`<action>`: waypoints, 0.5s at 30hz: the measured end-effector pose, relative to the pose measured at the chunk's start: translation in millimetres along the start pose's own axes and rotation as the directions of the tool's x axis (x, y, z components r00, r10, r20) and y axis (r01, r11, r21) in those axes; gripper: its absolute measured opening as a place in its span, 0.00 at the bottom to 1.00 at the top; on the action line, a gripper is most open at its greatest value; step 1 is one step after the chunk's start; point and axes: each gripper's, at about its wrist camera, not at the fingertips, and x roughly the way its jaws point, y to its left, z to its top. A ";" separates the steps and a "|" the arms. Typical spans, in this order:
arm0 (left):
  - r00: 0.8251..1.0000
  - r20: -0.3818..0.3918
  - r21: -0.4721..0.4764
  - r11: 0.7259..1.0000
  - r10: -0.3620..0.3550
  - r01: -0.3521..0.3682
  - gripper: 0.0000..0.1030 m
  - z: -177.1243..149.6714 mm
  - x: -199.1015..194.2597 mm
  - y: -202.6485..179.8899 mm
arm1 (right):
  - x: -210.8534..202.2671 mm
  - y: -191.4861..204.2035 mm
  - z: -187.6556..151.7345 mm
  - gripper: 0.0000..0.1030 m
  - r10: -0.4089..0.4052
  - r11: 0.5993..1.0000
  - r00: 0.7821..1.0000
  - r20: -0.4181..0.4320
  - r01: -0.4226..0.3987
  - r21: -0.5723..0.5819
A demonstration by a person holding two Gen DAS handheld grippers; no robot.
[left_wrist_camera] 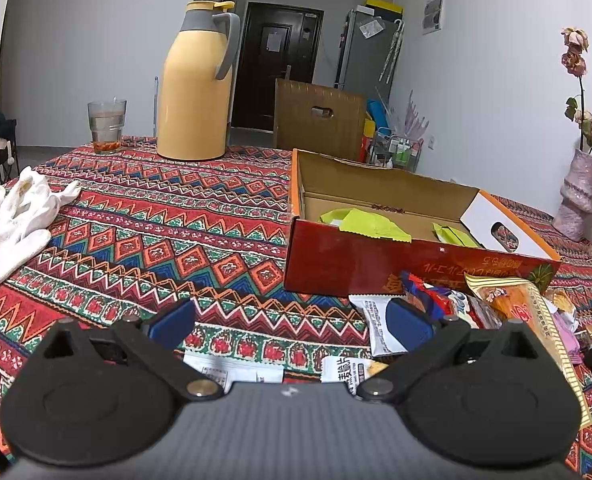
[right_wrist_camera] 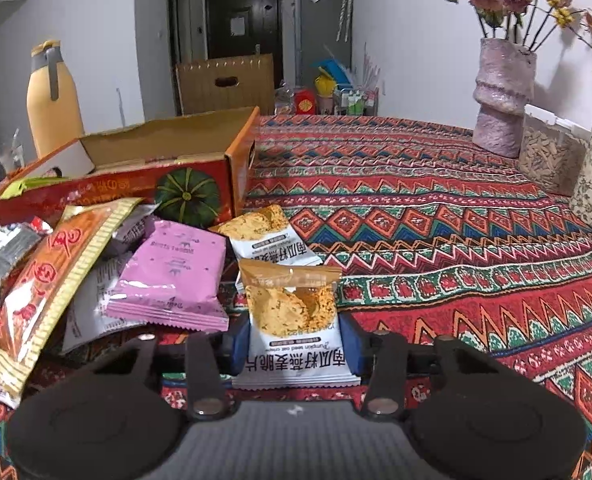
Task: Organize snacks
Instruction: 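Move the right gripper to the white-and-gold cracker packet and grasp it, then grasp the white paper packet with the left gripper while the right holds the cracker packet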
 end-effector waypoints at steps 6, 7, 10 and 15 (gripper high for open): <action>1.000 -0.002 -0.003 1.000 0.001 -0.001 1.00 0.4 -0.5 0.4 | -23.1 -0.1 -2.3 0.43 -0.027 0.997 0.993 0.111 0.018 0.076; 1.000 -0.001 -0.007 1.000 0.001 -0.001 1.00 1.0 -1.2 0.8 | -27.2 0.0 -3.2 0.43 -0.027 0.996 0.991 0.128 0.015 0.093; 1.000 -0.012 -0.011 1.000 0.002 -0.002 1.00 5.7 -5.2 2.4 | -36.5 4.2 -5.9 0.43 -0.024 0.994 0.986 0.163 0.006 0.111; 1.000 -0.024 0.006 1.000 0.000 0.000 1.00 11.4 -19.1 9.3 | -44.9 12.9 -7.9 0.43 -0.003 0.995 0.981 0.195 -0.018 0.103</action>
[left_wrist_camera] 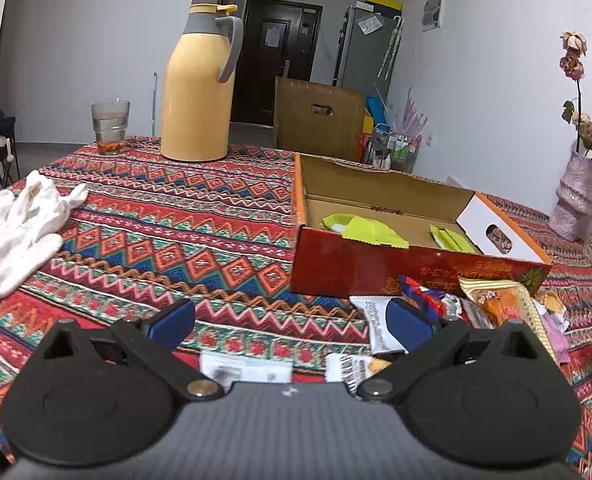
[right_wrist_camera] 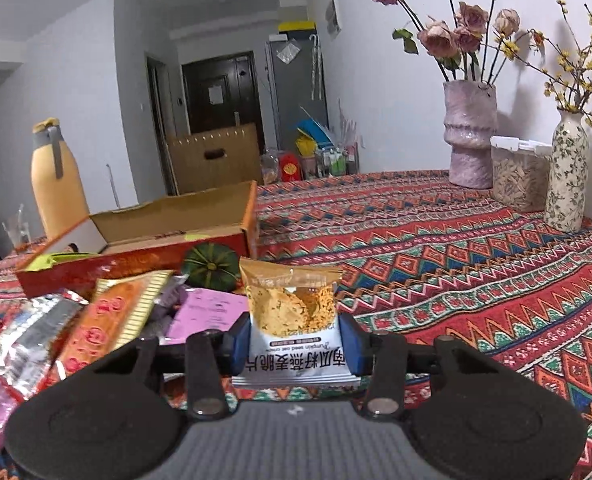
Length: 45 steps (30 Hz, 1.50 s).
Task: Organize snacks
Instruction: 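Grasp the white paper packet with the left gripper while the right holds the cracker packet, then carry both packets over the box with the left and right grippers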
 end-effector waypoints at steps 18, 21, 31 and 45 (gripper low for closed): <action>0.950 -0.293 0.060 0.993 0.111 -0.098 1.00 -25.1 30.8 25.9 | -10.3 8.9 -12.9 0.43 0.033 0.999 0.999 0.029 -0.033 0.001; 0.947 -0.291 0.084 0.989 0.138 -0.119 1.00 -27.8 31.2 21.9 | -10.6 8.7 -13.2 0.43 0.035 0.999 0.999 0.032 -0.035 0.002; 0.953 -0.257 0.094 0.985 0.164 -0.144 0.90 -31.7 27.6 6.7 | -13.0 12.1 -14.3 0.43 0.050 0.999 0.998 0.036 -0.050 -0.003; 0.970 -0.201 0.062 0.990 0.139 -0.129 0.50 -31.0 13.5 1.2 | -23.0 21.4 -17.4 0.43 0.070 0.997 0.997 0.044 -0.069 -0.023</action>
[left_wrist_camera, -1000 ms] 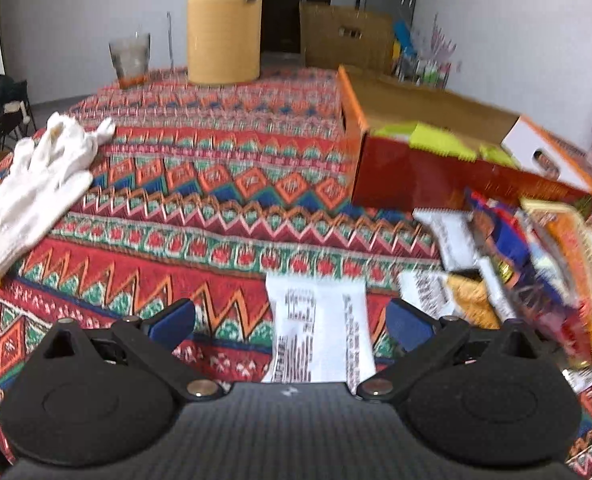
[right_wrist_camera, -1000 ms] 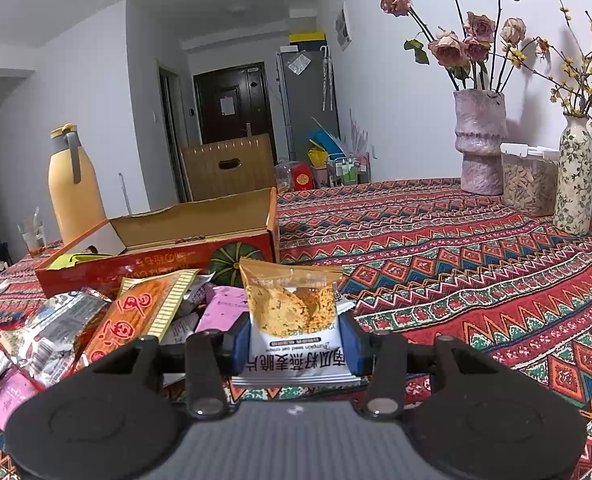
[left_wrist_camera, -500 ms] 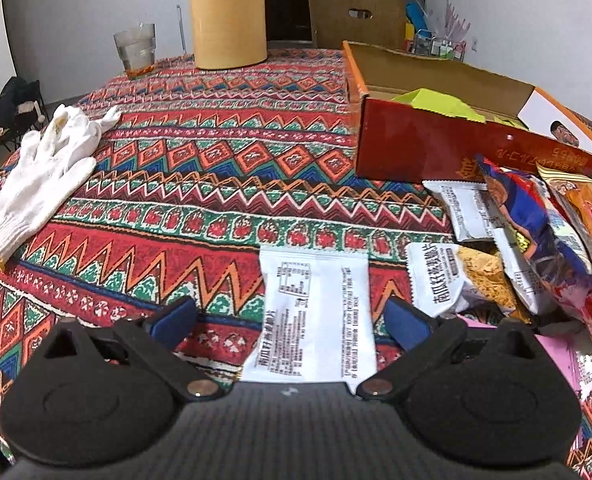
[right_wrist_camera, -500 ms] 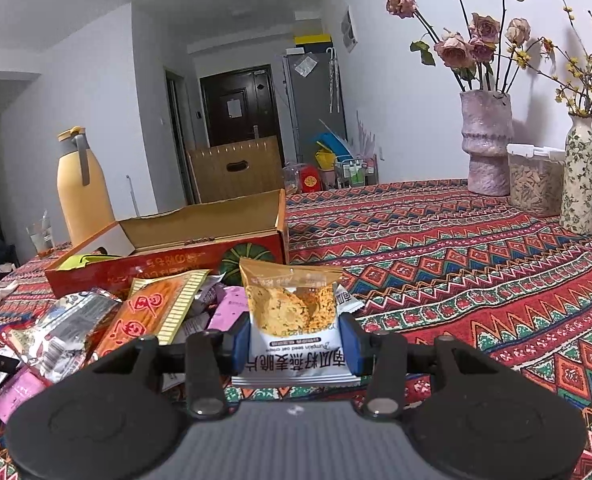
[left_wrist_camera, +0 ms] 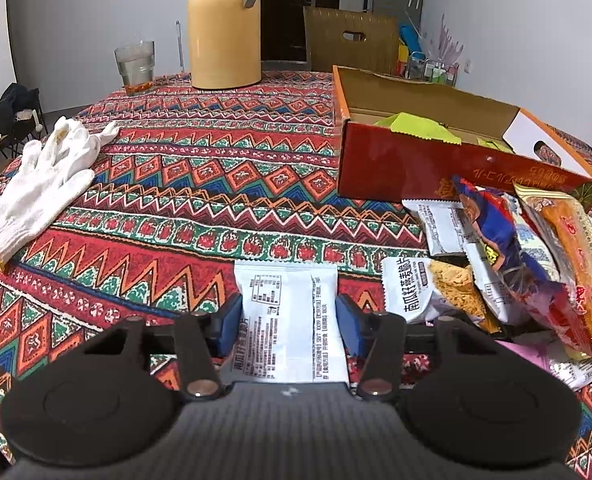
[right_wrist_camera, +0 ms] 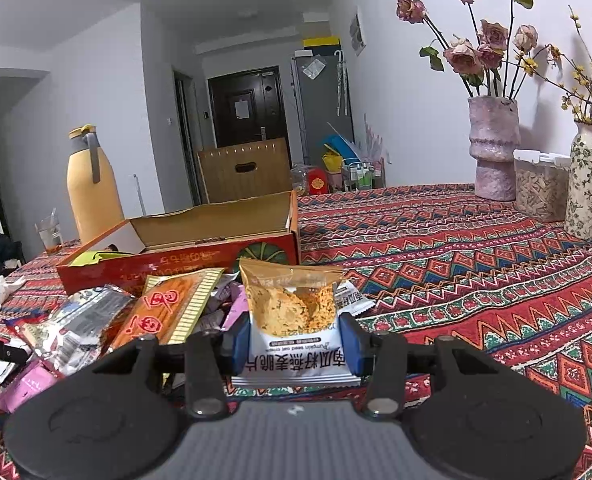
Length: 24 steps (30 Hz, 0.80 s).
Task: Organize snacks
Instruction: 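Carry both packets over the box with the left and right grippers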
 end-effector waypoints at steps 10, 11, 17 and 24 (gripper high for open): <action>0.994 0.105 -0.014 0.999 -0.035 0.037 0.50 18.4 -26.5 1.0 | -5.6 7.4 8.1 0.43 0.005 1.000 1.000 0.028 -0.004 -0.020; 0.992 0.120 -0.013 0.999 -0.040 0.042 0.50 22.6 -29.9 0.5 | -5.4 8.6 10.1 0.43 0.006 1.000 0.999 0.034 -0.005 -0.024; 0.979 0.193 -0.007 0.997 -0.070 0.073 0.50 48.3 -42.6 -6.6 | 0.8 18.4 24.0 0.43 0.011 0.998 0.998 0.068 -0.007 -0.055; 0.963 0.251 -0.002 0.994 -0.101 0.105 0.50 76.8 -46.6 -18.2 | 14.0 30.6 48.6 0.43 0.025 0.997 0.993 0.111 -0.017 -0.080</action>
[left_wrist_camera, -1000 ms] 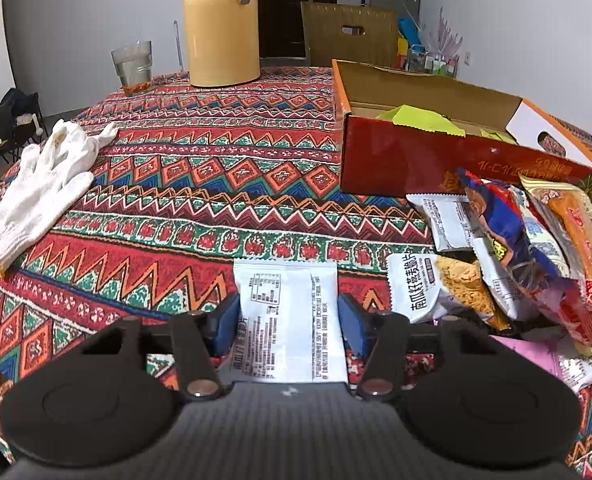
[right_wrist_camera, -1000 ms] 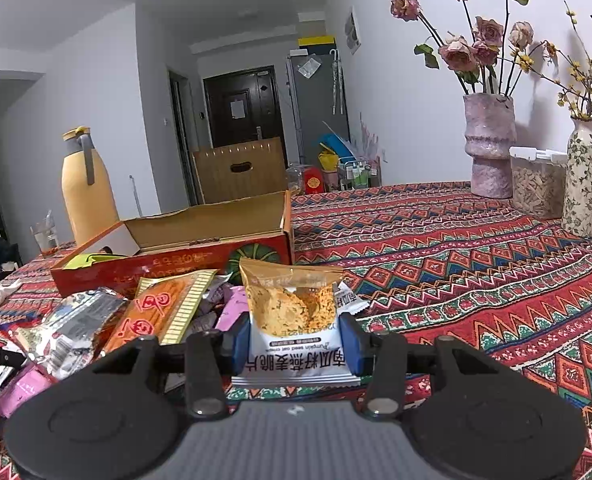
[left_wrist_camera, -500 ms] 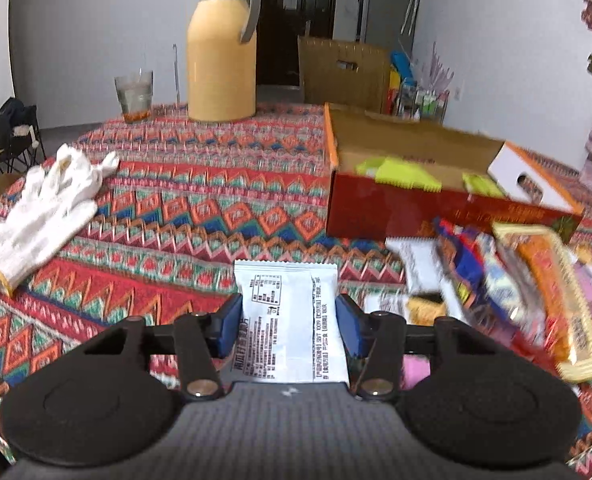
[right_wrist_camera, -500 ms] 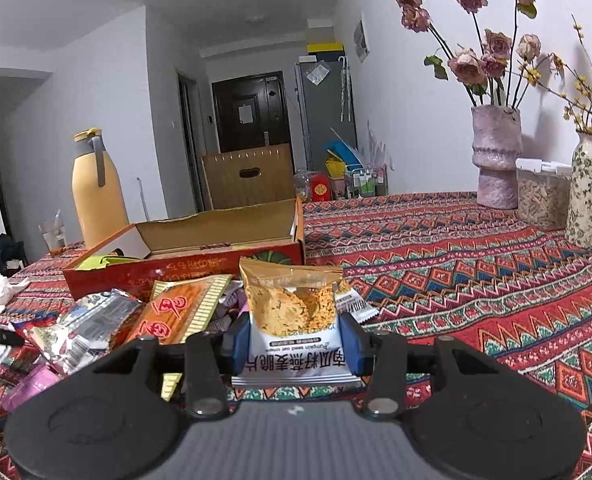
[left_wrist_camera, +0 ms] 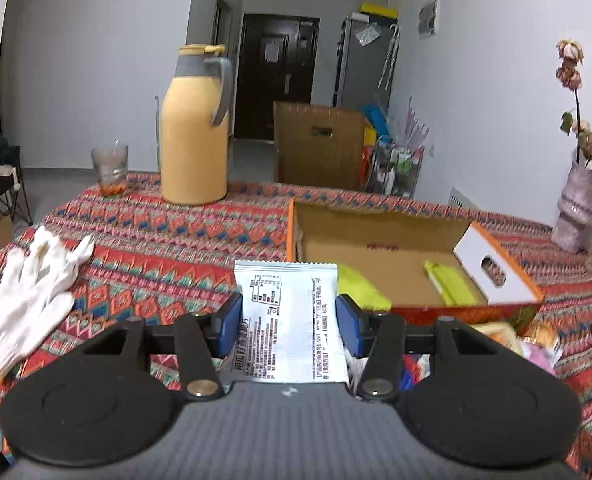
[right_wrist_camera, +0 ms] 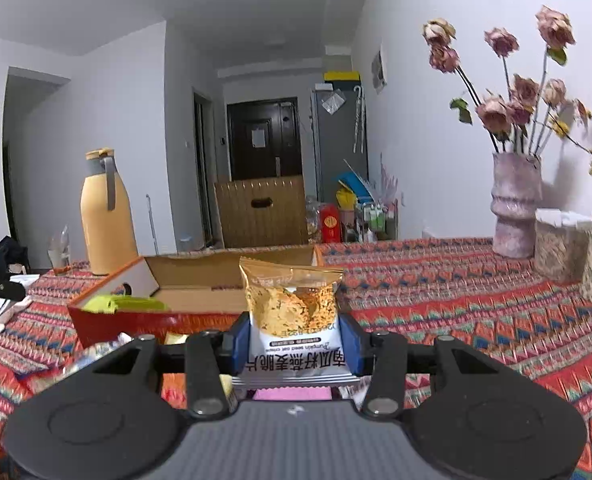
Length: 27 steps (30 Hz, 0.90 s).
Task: Organize snacks
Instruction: 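Carry both packets over the box with the left and right grippers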
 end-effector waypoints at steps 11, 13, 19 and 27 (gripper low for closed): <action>0.998 0.022 -0.010 0.999 -0.052 0.052 0.50 38.4 36.1 -25.4 | 55.5 21.0 42.7 0.43 0.038 0.999 0.999 0.017 -0.038 -0.017; 0.998 0.018 -0.018 0.998 -0.054 0.054 0.50 43.7 44.9 -28.9 | 70.6 23.9 48.0 0.43 0.041 0.999 0.999 0.005 -0.040 -0.019; 0.999 0.016 -0.047 0.998 -0.050 0.051 0.50 57.4 76.7 -37.0 | 114.8 29.1 54.9 0.43 0.038 0.999 0.999 -0.038 -0.039 -0.027; 1.000 0.004 -0.062 0.998 -0.020 0.020 0.50 48.8 119.6 -38.1 | 157.6 31.2 38.9 0.43 0.017 1.000 0.995 -0.103 -0.018 -0.009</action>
